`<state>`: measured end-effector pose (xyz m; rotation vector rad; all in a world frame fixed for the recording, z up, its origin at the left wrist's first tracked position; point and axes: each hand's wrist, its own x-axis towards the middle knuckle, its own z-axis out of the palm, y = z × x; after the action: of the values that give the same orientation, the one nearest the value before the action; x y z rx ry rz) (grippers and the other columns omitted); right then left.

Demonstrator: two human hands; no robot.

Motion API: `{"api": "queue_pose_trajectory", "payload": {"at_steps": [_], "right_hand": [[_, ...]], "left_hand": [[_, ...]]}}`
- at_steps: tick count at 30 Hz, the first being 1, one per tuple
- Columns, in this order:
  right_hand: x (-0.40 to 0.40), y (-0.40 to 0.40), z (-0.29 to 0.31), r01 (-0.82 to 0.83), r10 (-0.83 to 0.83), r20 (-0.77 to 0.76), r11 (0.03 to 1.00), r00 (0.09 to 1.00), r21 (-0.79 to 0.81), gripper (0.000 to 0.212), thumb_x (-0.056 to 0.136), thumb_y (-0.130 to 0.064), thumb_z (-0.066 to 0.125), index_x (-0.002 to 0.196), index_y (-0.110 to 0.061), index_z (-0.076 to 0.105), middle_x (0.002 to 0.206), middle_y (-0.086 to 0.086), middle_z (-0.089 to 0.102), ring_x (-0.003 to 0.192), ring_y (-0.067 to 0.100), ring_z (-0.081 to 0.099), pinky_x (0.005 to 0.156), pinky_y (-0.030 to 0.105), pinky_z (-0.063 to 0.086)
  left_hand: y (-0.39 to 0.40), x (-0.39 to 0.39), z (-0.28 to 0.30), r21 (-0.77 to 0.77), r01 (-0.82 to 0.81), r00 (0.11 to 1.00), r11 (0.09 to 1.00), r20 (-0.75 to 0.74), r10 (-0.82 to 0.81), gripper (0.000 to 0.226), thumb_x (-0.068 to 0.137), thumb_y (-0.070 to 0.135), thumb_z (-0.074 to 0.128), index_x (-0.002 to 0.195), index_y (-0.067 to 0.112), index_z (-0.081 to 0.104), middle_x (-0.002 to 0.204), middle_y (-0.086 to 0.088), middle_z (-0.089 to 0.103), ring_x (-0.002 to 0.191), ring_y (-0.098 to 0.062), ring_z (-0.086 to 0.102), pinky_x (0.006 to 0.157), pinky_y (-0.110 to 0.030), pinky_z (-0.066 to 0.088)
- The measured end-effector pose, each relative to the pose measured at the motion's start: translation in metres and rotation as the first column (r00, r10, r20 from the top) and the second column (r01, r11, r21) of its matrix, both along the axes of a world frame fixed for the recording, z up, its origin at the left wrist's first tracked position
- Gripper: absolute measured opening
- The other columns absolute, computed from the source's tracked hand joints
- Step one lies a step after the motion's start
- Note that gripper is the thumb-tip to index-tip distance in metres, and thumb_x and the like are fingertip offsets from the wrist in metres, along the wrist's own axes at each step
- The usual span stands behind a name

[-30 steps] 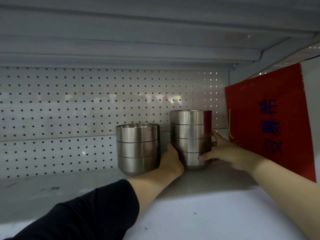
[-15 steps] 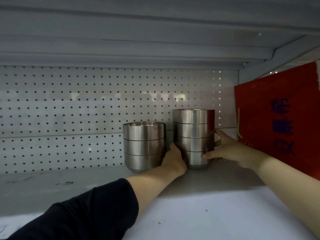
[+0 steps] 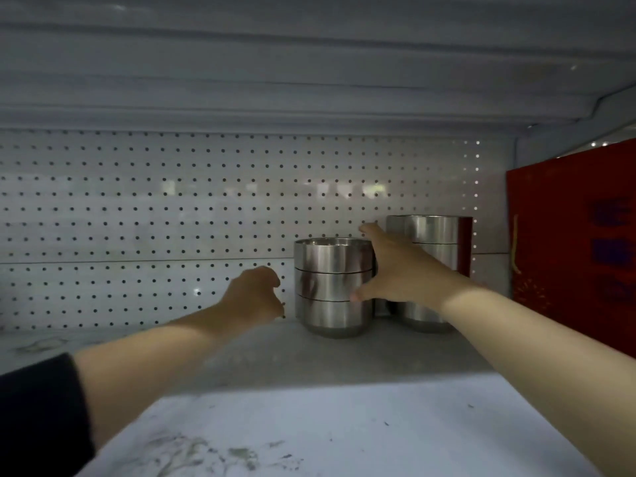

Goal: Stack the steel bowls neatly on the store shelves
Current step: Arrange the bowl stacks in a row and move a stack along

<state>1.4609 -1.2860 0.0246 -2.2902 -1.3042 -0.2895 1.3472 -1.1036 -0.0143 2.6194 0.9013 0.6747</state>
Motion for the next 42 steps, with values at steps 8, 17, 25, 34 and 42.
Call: {"api": "queue_pose_trajectory", "payload": {"at_steps": [8, 17, 25, 34, 42], "right_hand": [[0.018, 0.025, -0.035, 0.022, -0.014, -0.07, 0.993, 0.997, 0.114, 0.129, 0.06, -0.037, 0.086, 0.148, -0.035, -0.008, 0.157, -0.001, 0.011, 0.14, 0.024, 0.027, 0.108, 0.036, 0.03], [0.032, 0.022, -0.05, -0.049, 0.088, -0.17, 0.974, 0.982, 0.221, 0.139, 0.055, -0.035, 0.089, 0.145, -0.041, -0.017, 0.156, -0.004, 0.017, 0.14, 0.021, 0.025, 0.109, 0.032, 0.026], [0.031, 0.031, -0.055, -0.102, 0.157, -0.183, 0.955, 0.97, 0.279, 0.137, 0.058, -0.03, 0.089, 0.144, -0.043, -0.017, 0.154, -0.005, 0.025, 0.138, 0.018, 0.03, 0.103, 0.025, 0.027], [0.027, 0.041, -0.059, -0.122, 0.172, -0.151, 0.948, 0.974, 0.295, 0.137, 0.058, -0.032, 0.088, 0.145, -0.04, -0.017, 0.151, -0.003, 0.028, 0.134, 0.018, 0.036, 0.104, 0.028, 0.032], [0.014, 0.027, -0.043, -0.069, 0.076, -0.025, 0.973, 0.997, 0.218, 0.123, 0.06, -0.048, 0.083, 0.147, -0.041, -0.004, 0.154, -0.007, 0.022, 0.137, 0.019, 0.03, 0.105, 0.035, 0.031]], "left_hand": [[-0.002, 0.035, -0.039, -0.215, 0.203, 0.979, 0.955, 0.064, -0.194, 0.045, 0.08, 0.021, 0.069, 0.122, 0.015, 0.051, 0.118, -0.004, 0.059, 0.107, -0.019, 0.056, 0.088, -0.026, 0.046], [-0.002, 0.035, -0.054, -0.278, 0.273, 0.958, 0.921, 0.169, -0.233, 0.063, 0.074, 0.014, 0.073, 0.129, 0.017, 0.044, 0.125, -0.004, 0.058, 0.114, -0.02, 0.055, 0.089, -0.023, 0.041], [0.004, 0.031, -0.05, -0.244, 0.189, 0.976, 0.951, 0.152, -0.155, 0.067, 0.068, 0.011, 0.077, 0.128, 0.012, 0.048, 0.121, -0.01, 0.061, 0.113, -0.024, 0.056, 0.099, -0.033, 0.045], [0.008, 0.022, -0.047, -0.255, 0.195, 0.978, 0.947, 0.13, -0.166, 0.059, 0.069, 0.01, 0.076, 0.123, 0.01, 0.051, 0.119, -0.01, 0.061, 0.112, -0.025, 0.057, 0.097, -0.034, 0.046], [0.014, 0.008, -0.032, -0.174, 0.215, 0.977, 0.961, 0.034, -0.212, 0.05, 0.077, 0.014, 0.071, 0.124, 0.011, 0.055, 0.119, -0.008, 0.062, 0.109, -0.021, 0.059, 0.089, -0.024, 0.046]]}}
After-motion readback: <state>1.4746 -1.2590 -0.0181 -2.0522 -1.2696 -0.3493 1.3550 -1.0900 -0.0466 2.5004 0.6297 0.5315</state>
